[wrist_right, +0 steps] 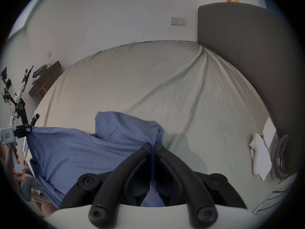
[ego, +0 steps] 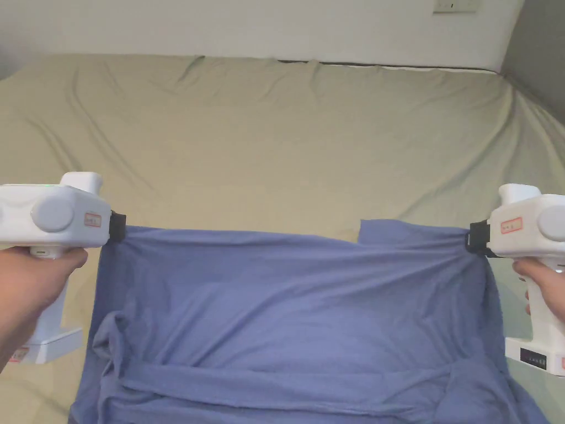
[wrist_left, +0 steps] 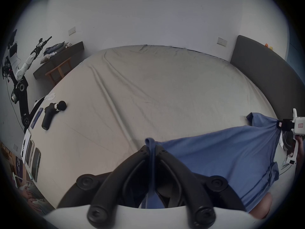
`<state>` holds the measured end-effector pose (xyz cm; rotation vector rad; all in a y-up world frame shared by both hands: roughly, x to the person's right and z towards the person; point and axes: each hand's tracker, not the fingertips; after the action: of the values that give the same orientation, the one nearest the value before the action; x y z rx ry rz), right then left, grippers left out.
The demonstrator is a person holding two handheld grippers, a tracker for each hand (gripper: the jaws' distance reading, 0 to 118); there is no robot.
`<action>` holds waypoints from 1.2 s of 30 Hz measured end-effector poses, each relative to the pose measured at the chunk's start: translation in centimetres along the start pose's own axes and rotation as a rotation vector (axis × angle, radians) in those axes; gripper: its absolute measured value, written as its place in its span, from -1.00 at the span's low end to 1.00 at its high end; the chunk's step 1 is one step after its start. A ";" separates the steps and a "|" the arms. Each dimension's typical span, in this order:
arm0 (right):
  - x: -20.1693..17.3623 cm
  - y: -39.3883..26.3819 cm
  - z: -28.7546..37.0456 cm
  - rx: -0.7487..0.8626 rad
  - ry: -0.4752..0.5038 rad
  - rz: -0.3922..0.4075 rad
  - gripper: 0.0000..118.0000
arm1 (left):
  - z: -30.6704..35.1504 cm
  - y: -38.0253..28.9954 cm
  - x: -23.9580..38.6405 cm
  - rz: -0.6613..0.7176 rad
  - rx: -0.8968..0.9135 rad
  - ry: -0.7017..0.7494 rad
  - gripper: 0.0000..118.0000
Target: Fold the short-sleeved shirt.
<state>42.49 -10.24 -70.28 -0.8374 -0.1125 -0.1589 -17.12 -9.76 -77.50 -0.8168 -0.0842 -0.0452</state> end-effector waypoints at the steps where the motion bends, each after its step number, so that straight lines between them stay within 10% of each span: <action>1: 0.1 -0.6 1.4 0.011 -0.001 0.006 -0.92 | 1.0 -0.3 -0.1 -0.011 0.008 -0.012 -0.92; 14: 1.9 -13.2 11.7 -0.058 0.019 0.094 -0.92 | 10.7 -11.2 -2.7 -0.064 0.001 -0.090 -0.92; 36: 2.3 -20.0 10.3 -0.147 -0.050 0.120 -0.92 | 7.3 -20.1 -3.1 -0.025 -0.124 -0.061 -0.91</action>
<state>40.72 -15.91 -48.47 -0.9920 -0.0979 -0.0331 -22.09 -18.17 -58.26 -0.9408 -0.1506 -0.0489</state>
